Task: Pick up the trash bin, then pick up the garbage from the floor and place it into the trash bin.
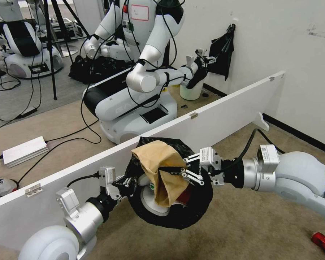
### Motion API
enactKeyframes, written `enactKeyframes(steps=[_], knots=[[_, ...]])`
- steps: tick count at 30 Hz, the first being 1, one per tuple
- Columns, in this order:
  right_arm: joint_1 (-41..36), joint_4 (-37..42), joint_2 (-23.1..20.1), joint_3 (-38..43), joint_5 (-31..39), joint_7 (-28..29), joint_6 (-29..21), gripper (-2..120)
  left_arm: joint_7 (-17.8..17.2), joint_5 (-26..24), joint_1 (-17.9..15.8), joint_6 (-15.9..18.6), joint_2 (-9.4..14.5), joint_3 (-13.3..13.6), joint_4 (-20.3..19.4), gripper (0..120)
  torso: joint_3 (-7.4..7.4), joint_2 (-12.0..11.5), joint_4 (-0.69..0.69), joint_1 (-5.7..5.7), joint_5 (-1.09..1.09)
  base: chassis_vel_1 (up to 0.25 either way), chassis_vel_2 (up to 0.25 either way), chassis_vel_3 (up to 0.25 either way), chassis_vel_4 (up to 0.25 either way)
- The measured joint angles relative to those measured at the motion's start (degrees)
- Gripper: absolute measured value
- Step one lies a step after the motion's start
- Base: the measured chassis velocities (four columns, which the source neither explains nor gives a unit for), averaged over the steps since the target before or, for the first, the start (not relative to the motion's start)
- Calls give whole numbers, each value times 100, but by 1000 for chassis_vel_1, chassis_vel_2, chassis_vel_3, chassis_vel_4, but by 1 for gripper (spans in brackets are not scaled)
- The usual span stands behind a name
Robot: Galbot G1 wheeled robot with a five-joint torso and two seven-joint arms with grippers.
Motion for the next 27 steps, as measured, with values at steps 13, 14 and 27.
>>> enactKeyframes(steps=[13,14,27], knots=[[33,-108,54,-130,-80,6,-23,0,-47,-181,-52,23,84,-17,0,0,0,0,0,0,0,0,0,0,0],[44,-120,65,-150,-100,6,-30,0,-56,-206,-72,26,104,-18,0,0,0,0,0,0,0,0,0,0,0],[122,-131,79,-190,-168,-44,-88,0,-105,-361,-182,40,191,-6,0,0,0,0,0,0,0,0,0,0,0]])
